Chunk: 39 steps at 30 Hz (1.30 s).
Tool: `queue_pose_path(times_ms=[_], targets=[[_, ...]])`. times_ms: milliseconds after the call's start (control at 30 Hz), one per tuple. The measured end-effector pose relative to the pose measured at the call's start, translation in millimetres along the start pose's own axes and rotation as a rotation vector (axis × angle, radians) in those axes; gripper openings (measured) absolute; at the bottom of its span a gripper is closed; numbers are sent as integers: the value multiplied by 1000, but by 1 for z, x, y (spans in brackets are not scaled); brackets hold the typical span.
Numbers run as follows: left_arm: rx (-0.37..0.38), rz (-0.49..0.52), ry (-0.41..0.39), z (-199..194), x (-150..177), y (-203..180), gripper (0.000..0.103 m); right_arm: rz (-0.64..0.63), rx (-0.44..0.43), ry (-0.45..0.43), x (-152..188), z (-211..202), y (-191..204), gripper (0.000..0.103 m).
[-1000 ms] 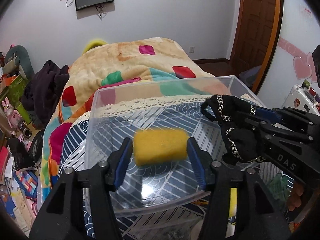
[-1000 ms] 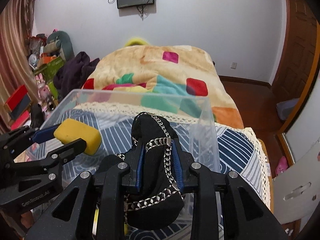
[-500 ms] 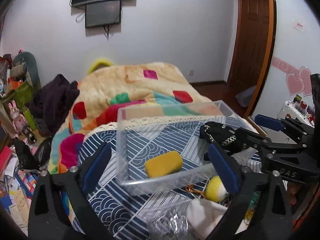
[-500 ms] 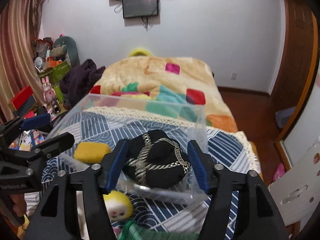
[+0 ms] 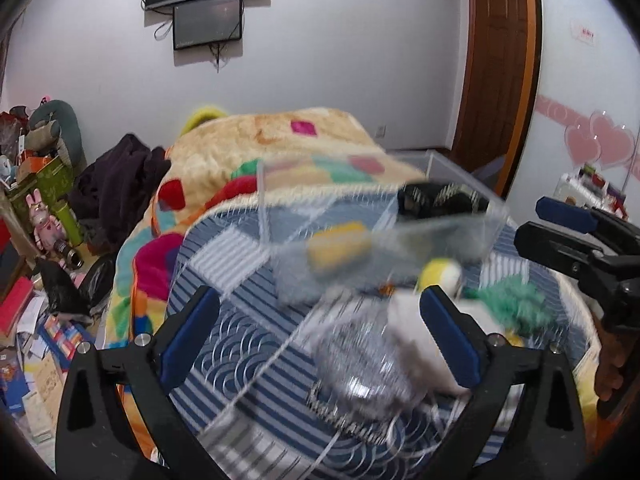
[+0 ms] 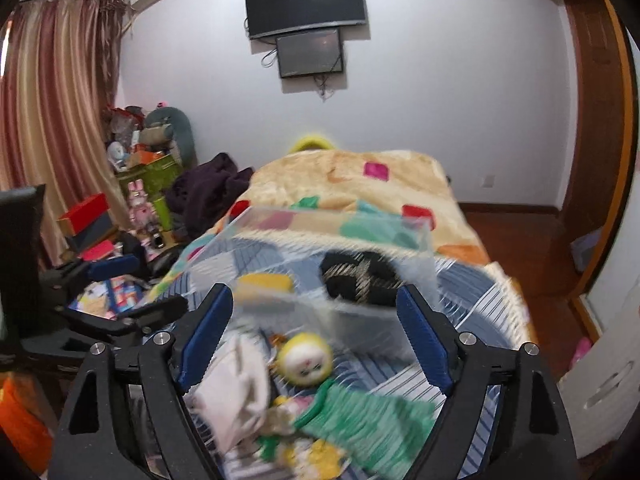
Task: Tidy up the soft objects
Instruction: 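Grasp the white cloth with the right tool while the left tool grasps the grey knit bag, then carry the white cloth into the box with the right tool while the left tool drops the grey bag in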
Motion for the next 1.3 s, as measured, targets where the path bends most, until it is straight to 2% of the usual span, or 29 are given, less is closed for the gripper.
queue_pose_path(times_ms=[167, 333, 467, 533, 633, 733, 867, 1033, 1167, 1300], targets=[[16, 5, 57, 8, 27, -4, 102, 13, -19, 77, 24, 18, 2, 82], [28, 2, 72, 13, 45, -11, 101, 14, -43, 138, 42, 27, 6, 82], [68, -9, 77, 15, 49, -14, 84, -4, -66, 165, 51, 32, 10, 80], [86, -14, 76, 15, 50, -15, 81, -9, -81, 179, 53, 34, 11, 68], [89, -11, 71, 15, 48, -16, 78, -17, -110, 211, 57, 40, 13, 56], [92, -12, 67, 15, 46, -17, 77, -31, -130, 234, 64, 41, 15, 23], [107, -18, 57, 14, 41, -17, 77, -32, -122, 190, 62, 31, 14, 17], [145, -22, 64, 23, 32, -20, 65, 0, -114, 111, 51, 11, 4, 15], [181, -28, 102, 38, 33, -23, 44, 38, -114, 62, 45, -6, -6, 15], [189, -22, 84, 35, 33, -24, 29, 66, -114, 35, 39, -12, -12, 15]])
Point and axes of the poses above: each gripper's, at about its wrist camera, not at the fingertips, and z roughly the way its jaws point, y to its left, x to its underside, the point moved 1 cm from there along z, roughly the way its jaws point, and after that the axes turned 13 degrees about z, right-handed, at the moved point
